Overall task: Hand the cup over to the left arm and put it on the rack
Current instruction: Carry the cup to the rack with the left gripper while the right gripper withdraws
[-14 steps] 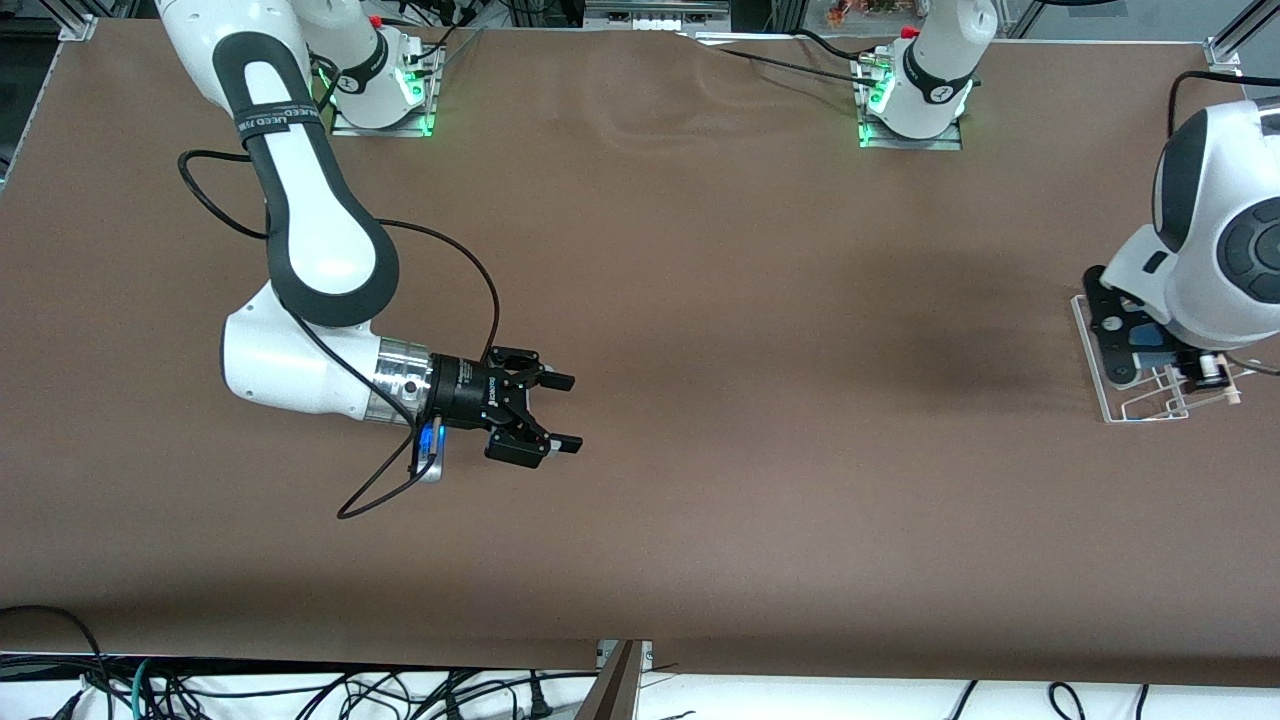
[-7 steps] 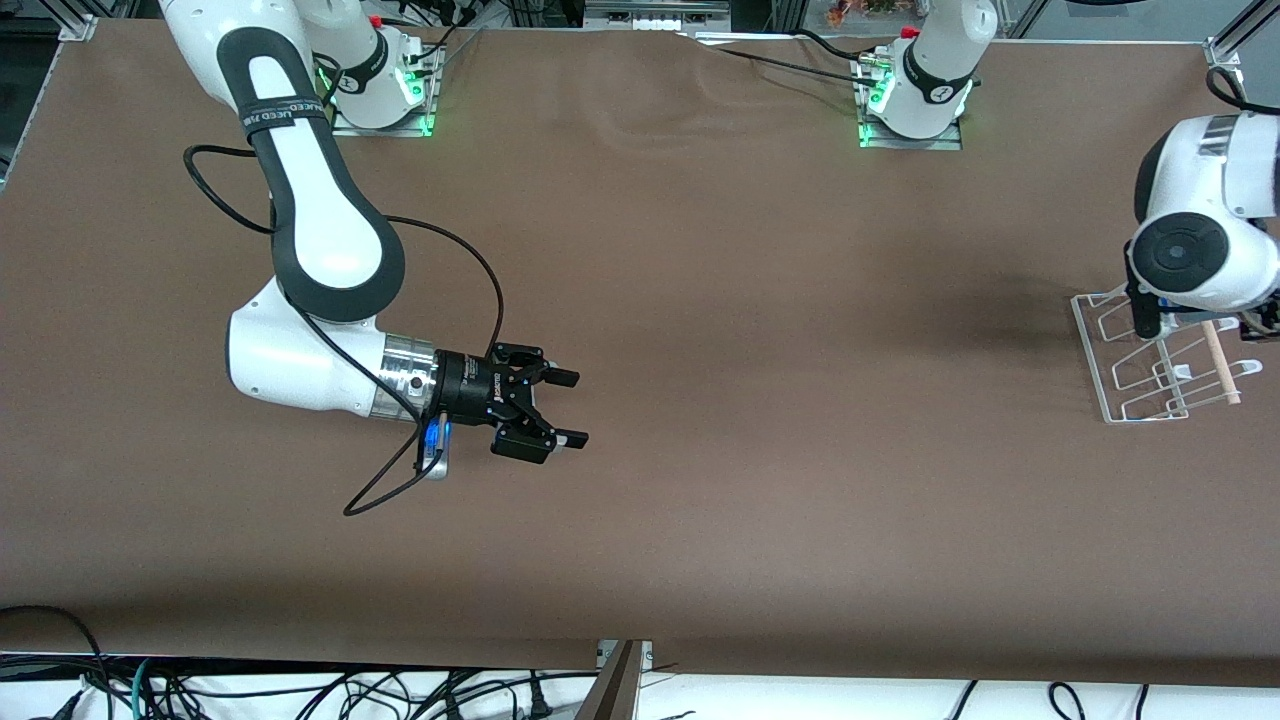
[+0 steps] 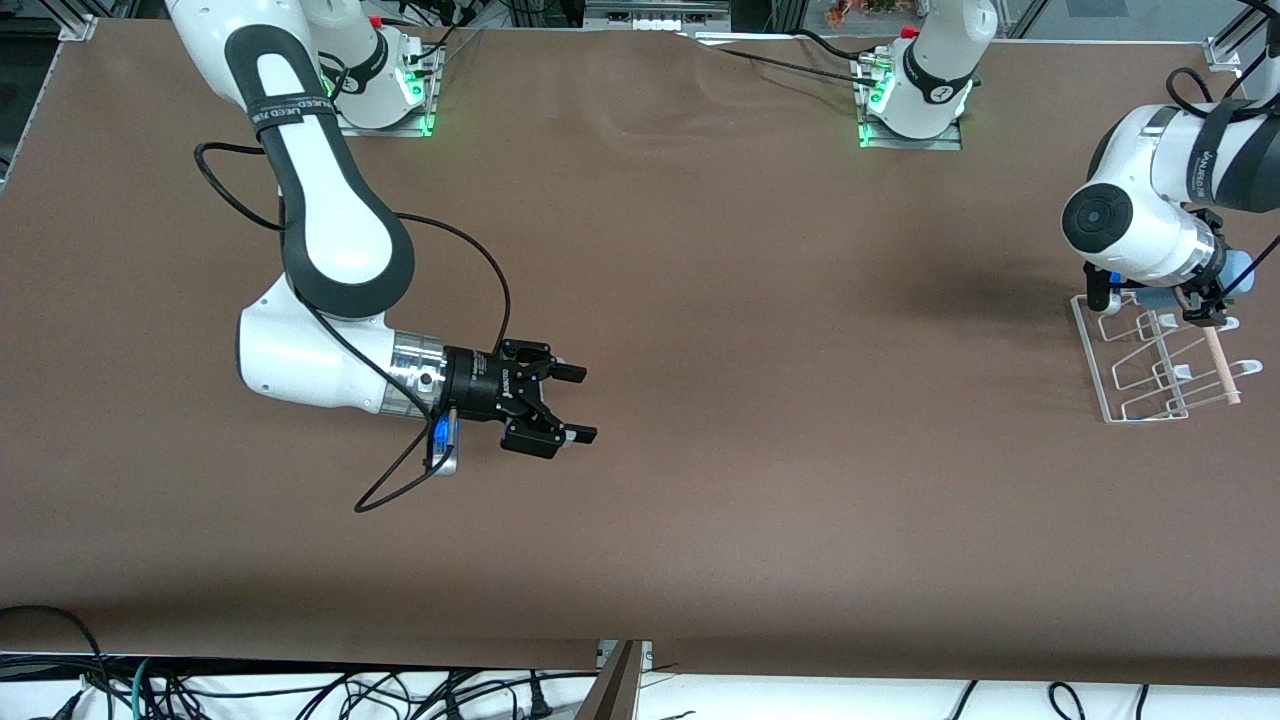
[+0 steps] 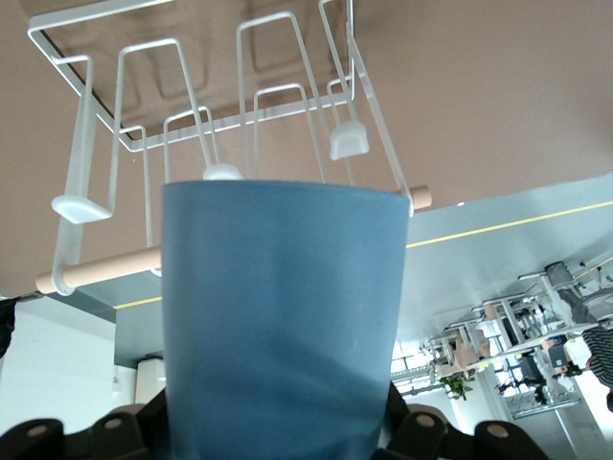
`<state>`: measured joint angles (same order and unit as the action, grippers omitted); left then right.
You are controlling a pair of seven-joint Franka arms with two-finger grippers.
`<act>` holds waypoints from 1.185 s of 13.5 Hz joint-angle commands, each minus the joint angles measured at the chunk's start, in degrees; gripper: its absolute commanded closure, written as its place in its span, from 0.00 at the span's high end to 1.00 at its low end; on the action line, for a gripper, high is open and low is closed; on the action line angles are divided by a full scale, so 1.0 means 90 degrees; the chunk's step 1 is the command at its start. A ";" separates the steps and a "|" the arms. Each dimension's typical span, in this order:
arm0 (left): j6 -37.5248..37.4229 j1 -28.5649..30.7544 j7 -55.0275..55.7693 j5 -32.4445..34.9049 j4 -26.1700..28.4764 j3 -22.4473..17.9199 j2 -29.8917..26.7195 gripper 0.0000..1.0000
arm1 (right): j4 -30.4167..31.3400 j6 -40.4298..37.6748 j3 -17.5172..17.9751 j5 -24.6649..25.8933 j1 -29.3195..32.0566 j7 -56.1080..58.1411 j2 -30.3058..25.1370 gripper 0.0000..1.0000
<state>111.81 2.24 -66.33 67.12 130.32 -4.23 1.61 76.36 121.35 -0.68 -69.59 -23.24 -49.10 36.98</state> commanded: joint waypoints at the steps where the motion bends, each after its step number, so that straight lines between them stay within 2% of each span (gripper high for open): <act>1: 0.0484 0.0074 0.0046 0.0616 0.0411 -0.0183 -0.0267 0.00 | 0.0001 0.0110 0.0055 0.0357 -0.0083 -0.0023 -0.0086 1.00; 2: 0.0709 0.0064 0.0046 0.0744 0.0480 -0.0339 -0.0267 0.00 | 0.0001 0.0110 0.0065 0.0456 -0.0084 -0.0023 -0.0086 1.00; 9: 0.1248 0.0103 0.1285 0.1974 0.1251 -0.0477 -0.0277 0.00 | 0.0001 0.0120 0.0056 0.0486 -0.0103 -0.0033 -0.0095 1.00; 14: 0.1414 0.0123 0.1404 0.2171 0.1486 -0.0585 -0.0384 0.00 | 0.0001 0.0276 0.0056 0.0496 -0.0172 -0.0033 -0.0095 1.00; 16: 0.1638 0.0210 0.1559 0.2492 0.1525 -0.0643 -0.0326 0.00 | 0.0001 0.0257 0.0056 0.0534 -0.0172 -0.0013 -0.0096 1.00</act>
<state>124.46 3.07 -54.14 86.00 142.31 -9.57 0.39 76.34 123.26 -0.52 -66.12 -24.79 -49.10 36.83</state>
